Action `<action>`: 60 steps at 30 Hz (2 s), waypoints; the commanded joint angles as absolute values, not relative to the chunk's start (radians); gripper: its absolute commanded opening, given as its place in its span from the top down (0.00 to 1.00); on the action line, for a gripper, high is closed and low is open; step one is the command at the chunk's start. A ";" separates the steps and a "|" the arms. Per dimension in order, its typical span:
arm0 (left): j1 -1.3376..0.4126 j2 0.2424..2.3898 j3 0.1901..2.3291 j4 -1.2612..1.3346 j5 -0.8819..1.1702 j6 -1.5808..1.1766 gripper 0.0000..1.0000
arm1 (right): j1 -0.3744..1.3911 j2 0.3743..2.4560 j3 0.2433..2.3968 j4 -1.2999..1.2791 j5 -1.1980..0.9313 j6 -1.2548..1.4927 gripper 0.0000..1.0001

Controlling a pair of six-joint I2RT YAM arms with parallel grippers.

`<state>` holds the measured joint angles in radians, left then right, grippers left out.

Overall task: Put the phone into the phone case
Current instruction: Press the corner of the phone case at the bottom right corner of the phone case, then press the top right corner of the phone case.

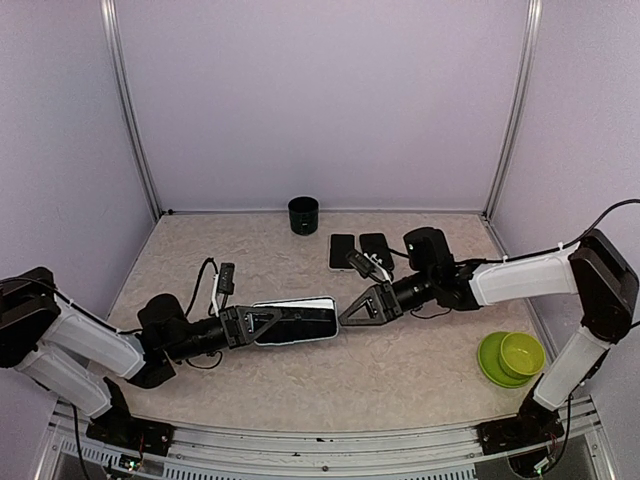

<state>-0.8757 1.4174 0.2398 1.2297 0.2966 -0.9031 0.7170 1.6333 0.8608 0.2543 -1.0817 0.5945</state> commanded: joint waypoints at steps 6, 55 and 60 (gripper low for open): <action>-0.876 1.374 0.230 1.367 0.293 -0.898 1.00 | 0.757 1.674 0.857 0.347 -1.068 0.633 0.53; -0.898 1.391 0.258 1.296 0.329 -0.867 1.00 | 0.714 1.627 0.976 0.086 -0.902 0.498 0.50; -0.903 1.391 0.254 1.296 0.324 -0.868 1.00 | 0.714 1.645 0.991 0.089 -0.868 0.496 0.52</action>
<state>-0.8940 1.3964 0.2493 1.1881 0.3138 -0.8639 0.7231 1.6314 0.9535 0.0742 -0.9081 0.4919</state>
